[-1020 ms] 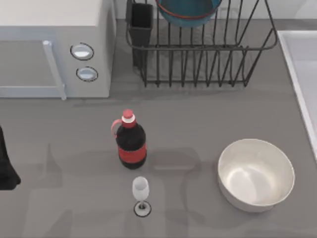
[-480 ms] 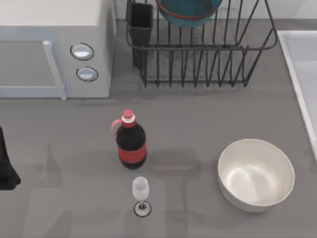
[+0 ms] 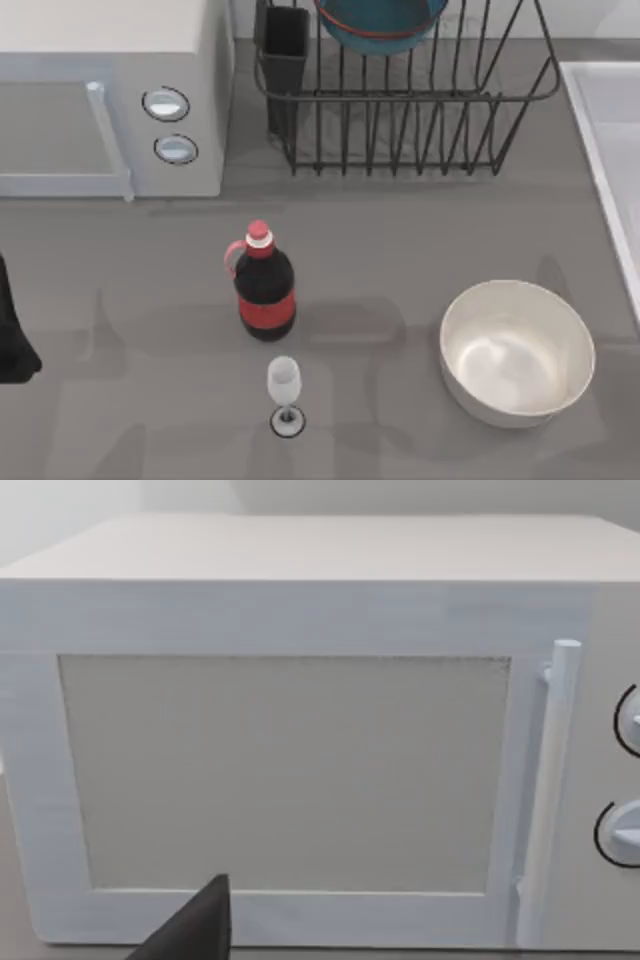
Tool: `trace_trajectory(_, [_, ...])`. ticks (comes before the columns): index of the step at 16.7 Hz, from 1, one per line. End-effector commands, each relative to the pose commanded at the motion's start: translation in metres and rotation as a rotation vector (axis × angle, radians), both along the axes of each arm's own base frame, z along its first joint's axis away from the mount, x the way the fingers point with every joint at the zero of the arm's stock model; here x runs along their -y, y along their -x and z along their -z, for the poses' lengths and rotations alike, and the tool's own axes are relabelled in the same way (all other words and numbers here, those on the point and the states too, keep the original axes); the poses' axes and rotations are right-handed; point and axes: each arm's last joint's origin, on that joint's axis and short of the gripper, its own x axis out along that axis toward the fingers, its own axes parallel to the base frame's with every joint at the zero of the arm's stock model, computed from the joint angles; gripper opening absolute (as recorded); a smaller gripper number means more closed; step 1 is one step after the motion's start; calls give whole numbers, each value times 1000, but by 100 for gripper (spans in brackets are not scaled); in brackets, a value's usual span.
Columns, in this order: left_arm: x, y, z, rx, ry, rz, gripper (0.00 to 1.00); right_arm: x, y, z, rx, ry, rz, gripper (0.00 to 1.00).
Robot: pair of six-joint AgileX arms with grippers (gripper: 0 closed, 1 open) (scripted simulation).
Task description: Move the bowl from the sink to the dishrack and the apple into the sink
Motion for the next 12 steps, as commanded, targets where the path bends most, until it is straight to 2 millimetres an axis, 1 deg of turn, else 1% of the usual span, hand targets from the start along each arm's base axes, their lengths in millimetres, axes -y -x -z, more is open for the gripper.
trace_trajectory(2, [0, 0, 0, 0, 0, 0, 100, -15, 14, -18, -1, 0, 0, 100])
trace_trajectory(4, [0, 0, 0, 0, 0, 0, 100, -31, 32, -34, 1, 1, -1, 100])
trace_trajectory(6, [0, 0, 0, 0, 0, 0, 100, -46, 53, -43, -2, 0, -1, 100])
trace_trajectory(9, [0, 0, 0, 0, 0, 0, 100, -64, 85, -47, 3, 1, -1, 100])
trace_trajectory(12, [0, 0, 0, 0, 0, 0, 100, -76, 115, -42, 22, 2, -2, 100])
